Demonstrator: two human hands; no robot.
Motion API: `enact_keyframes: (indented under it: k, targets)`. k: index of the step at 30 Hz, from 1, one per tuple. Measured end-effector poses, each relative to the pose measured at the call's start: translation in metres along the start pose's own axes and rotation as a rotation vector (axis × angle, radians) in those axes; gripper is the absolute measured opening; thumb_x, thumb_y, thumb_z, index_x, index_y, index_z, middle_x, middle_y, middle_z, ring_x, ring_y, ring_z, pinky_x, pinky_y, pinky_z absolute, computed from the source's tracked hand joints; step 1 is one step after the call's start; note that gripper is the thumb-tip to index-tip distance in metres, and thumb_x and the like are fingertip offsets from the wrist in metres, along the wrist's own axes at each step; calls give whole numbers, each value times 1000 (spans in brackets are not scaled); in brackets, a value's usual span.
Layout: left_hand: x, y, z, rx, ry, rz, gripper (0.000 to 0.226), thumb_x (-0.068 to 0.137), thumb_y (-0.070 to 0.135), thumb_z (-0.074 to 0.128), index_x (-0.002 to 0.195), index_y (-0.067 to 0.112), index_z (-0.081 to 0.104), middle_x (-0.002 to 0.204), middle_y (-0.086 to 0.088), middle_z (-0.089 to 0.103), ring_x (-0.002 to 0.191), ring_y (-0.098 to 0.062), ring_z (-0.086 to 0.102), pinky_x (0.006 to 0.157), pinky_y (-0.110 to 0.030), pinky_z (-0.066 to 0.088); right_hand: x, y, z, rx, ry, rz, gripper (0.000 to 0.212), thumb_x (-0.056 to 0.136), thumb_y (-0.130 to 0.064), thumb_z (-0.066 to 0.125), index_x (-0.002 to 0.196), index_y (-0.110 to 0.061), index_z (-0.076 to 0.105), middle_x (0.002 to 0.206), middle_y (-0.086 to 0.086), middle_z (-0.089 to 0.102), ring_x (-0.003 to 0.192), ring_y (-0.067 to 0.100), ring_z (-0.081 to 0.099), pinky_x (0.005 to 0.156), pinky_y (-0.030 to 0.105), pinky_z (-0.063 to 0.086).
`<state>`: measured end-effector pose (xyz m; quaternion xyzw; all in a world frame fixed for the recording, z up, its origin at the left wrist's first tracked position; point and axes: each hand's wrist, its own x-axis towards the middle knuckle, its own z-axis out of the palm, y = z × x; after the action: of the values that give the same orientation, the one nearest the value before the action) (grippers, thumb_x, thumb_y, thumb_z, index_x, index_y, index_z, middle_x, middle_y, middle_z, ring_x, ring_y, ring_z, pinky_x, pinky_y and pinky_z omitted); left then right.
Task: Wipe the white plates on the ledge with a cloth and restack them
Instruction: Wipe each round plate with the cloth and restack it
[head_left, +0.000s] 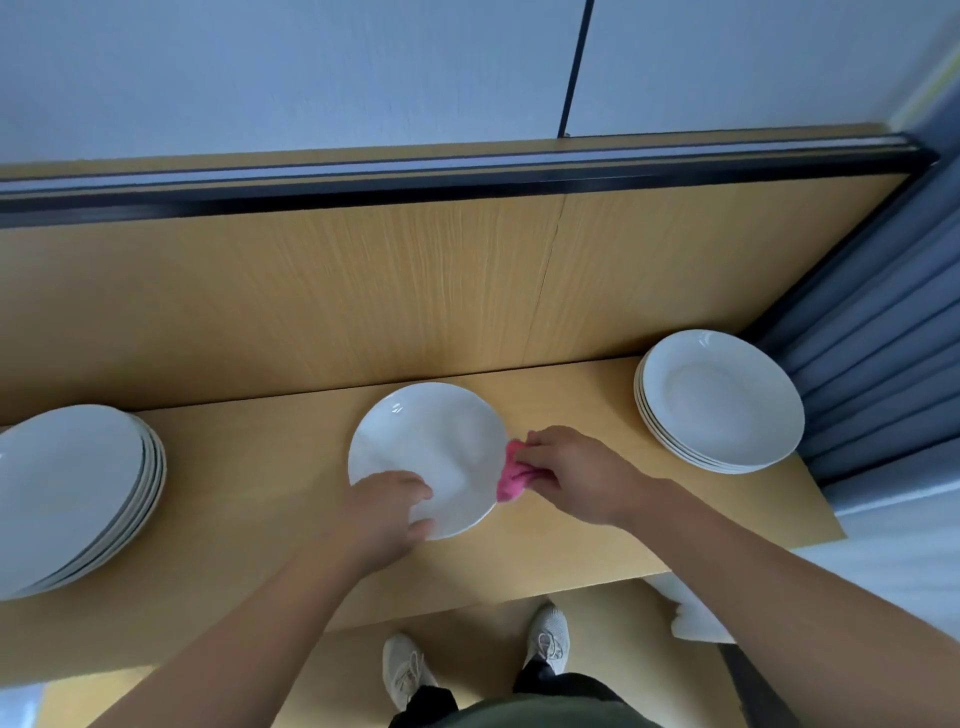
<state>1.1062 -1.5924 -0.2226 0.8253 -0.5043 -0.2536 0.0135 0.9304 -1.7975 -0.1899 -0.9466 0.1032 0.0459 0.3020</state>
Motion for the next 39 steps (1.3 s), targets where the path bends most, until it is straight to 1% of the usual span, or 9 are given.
enact_keyframes:
  k: [2, 4, 8, 13, 17, 22, 27, 32, 39]
  targets:
    - [7, 33, 1, 28, 34, 26, 26, 93, 42, 46, 98, 18, 55, 101, 8, 54, 99, -17, 52, 71, -31, 40, -3, 9, -8, -39, 43, -14, 20, 90, -17, 60, 100, -29, 71, 87, -13, 53, 84, 5, 41, 74, 23, 35]
    - [16, 58, 7, 51, 93, 14, 27, 93, 44, 44, 93, 17, 50, 91, 6, 50, 91, -18, 52, 65, -31, 37, -7, 16, -15, -54, 74, -34, 20, 89, -17, 61, 100, -30, 71, 89, -12, 54, 87, 15, 48, 77, 24, 38]
    - [30, 84, 22, 116, 101, -84, 38, 95, 42, 47, 120, 14, 48, 118, 0, 51, 108, -22, 51, 82, -34, 44, -13, 20, -28, -38, 113, -107, 22, 89, -13, 63, 98, -30, 73, 88, -27, 47, 90, 17, 52, 81, 20, 36]
    - [38, 99, 31, 152, 26, -193, 36, 95, 7, 39, 130, 8, 48, 131, -7, 46, 118, -23, 46, 88, -36, 47, -14, 27, -36, -33, 105, -131, 22, 91, -16, 59, 102, -30, 72, 98, -9, 61, 97, 24, 55, 94, 36, 45]
    - [36, 110, 27, 160, 49, -190, 41, 92, -5, 39, 132, 1, 45, 131, -12, 47, 117, -25, 51, 90, -35, 47, -14, 29, -47, -17, 95, -120, 27, 93, -13, 58, 109, -29, 71, 109, -5, 63, 110, 25, 54, 100, 35, 43]
    - [24, 106, -11, 133, 103, -307, 36, 93, -1, 42, 128, 6, 43, 115, -8, 59, 100, -25, 62, 78, -32, 48, -9, 27, -64, -19, 127, -138, 29, 94, -10, 60, 117, -25, 69, 117, -2, 63, 121, 22, 50, 101, 19, 32]
    - [9, 89, -59, -75, 284, -420, 13, 97, 7, 41, 107, 7, 48, 79, 0, 50, 75, -21, 57, 60, -30, 36, 6, 16, -80, -2, 165, -220, 25, 95, -19, 57, 117, -25, 67, 117, -3, 62, 124, 20, 50, 106, 32, 38]
    - [-8, 81, -91, -341, 510, -441, 26, 103, 28, 31, 90, 11, 45, 75, 1, 48, 66, -15, 45, 54, -30, 29, 21, -6, -92, -24, 228, -257, 27, 93, -15, 64, 119, -14, 68, 118, 7, 62, 127, 25, 50, 101, 26, 33]
    - [-19, 70, -93, -604, 531, -452, 28, 102, 27, 34, 93, 8, 54, 82, -5, 56, 68, -15, 48, 58, -29, 35, 33, -26, -93, -44, 229, -273, 29, 92, -16, 65, 121, -15, 67, 119, 8, 62, 130, 25, 48, 104, 29, 35]
